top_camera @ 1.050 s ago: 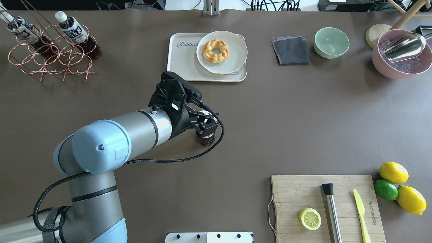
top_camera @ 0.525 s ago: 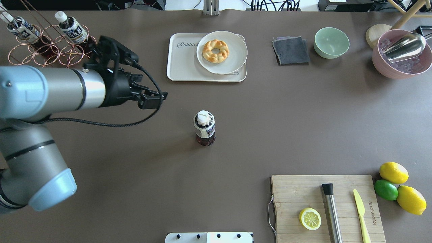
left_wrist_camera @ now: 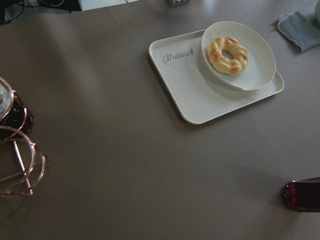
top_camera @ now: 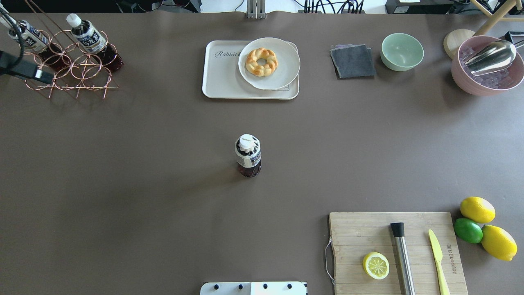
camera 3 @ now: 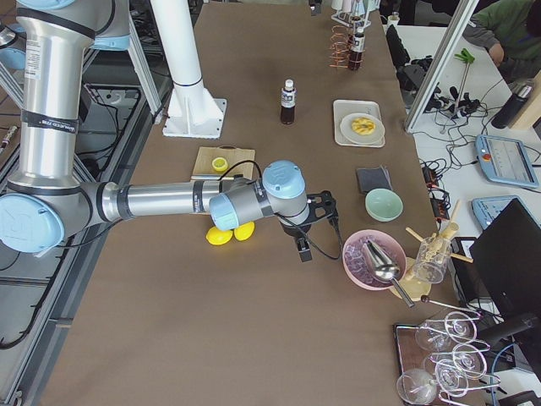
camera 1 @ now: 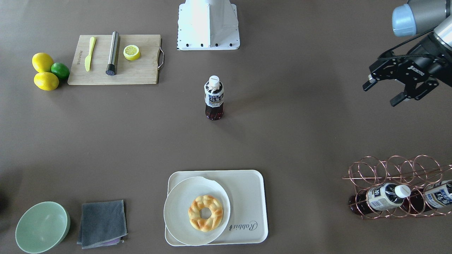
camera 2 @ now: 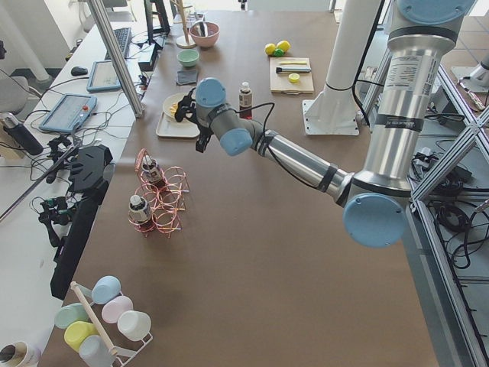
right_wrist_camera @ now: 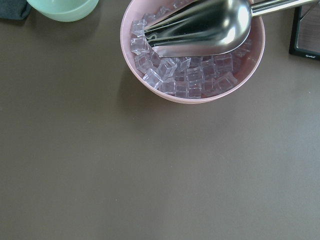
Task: Place tea on tray
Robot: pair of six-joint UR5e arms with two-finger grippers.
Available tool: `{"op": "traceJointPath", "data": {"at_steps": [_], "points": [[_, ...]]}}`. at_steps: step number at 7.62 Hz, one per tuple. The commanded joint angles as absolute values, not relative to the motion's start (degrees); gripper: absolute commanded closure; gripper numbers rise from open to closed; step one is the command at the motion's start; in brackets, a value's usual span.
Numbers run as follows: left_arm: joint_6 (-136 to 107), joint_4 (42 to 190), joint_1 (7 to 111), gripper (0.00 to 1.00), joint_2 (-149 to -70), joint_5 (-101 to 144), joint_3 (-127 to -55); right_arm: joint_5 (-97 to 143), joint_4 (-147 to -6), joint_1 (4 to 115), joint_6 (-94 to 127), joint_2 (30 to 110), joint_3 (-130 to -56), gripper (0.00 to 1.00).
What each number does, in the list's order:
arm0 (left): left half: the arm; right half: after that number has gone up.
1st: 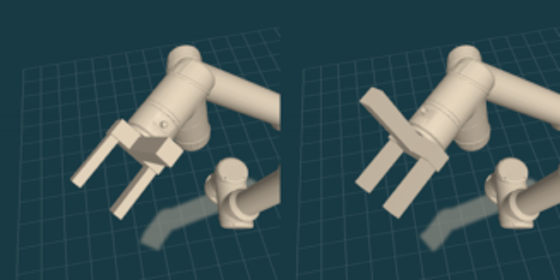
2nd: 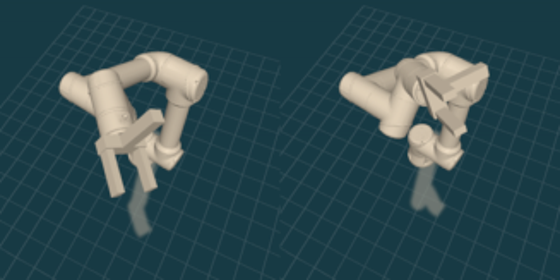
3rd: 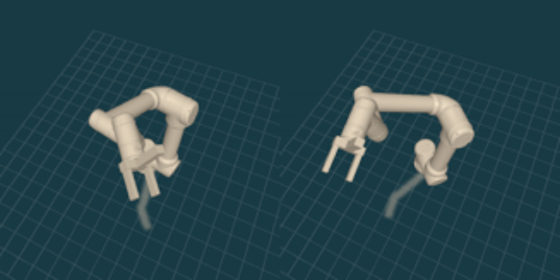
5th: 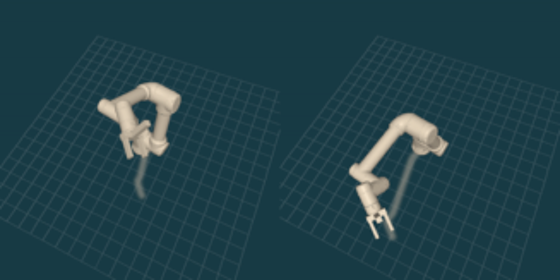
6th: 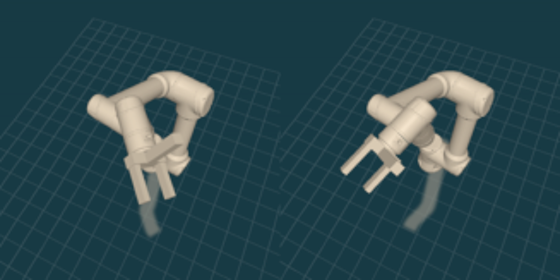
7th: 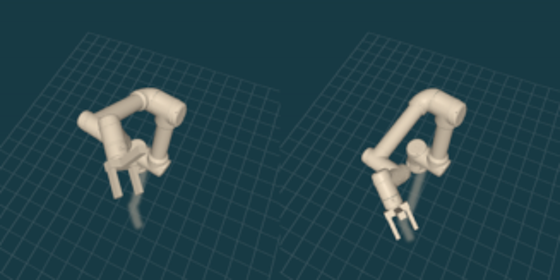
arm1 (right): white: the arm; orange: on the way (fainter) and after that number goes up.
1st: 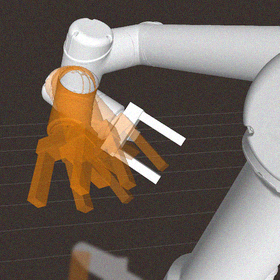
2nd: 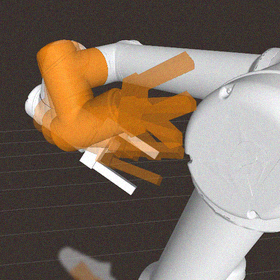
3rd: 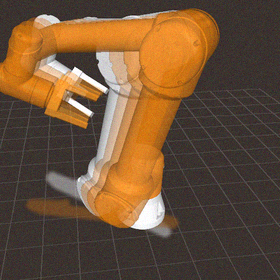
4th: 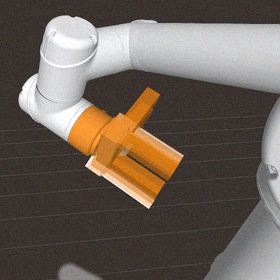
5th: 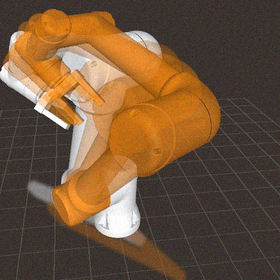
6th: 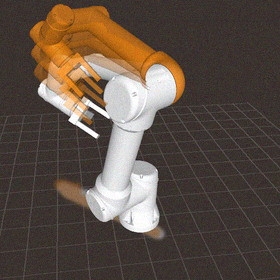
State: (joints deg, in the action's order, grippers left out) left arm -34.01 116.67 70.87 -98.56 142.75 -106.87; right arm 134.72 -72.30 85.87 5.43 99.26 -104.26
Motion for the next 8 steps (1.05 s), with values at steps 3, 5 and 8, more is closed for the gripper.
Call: {"op": "traceJointPath", "data": {"at_steps": [3, 5, 8], "points": [[7.49, 114.62, 90.51, 0.03, -84.92, 139.36, -93.8, 134.82, -72.25, 85.87, 5.89, 98.7, -104.42, 0.0], [10.44, 103.26, 90.27, 0.03, -85.6, 133.17, -95.79, 134.74, -72.25, 85.78, 5.8, 98.7, -104.41, 0.0], [31.03, 88.33, 95.07, 0.03, -83.78, 123.65, -100.81, 134.91, -72.25, 85.61, 5.8, 98.7, -104.5, 0.0]]}}
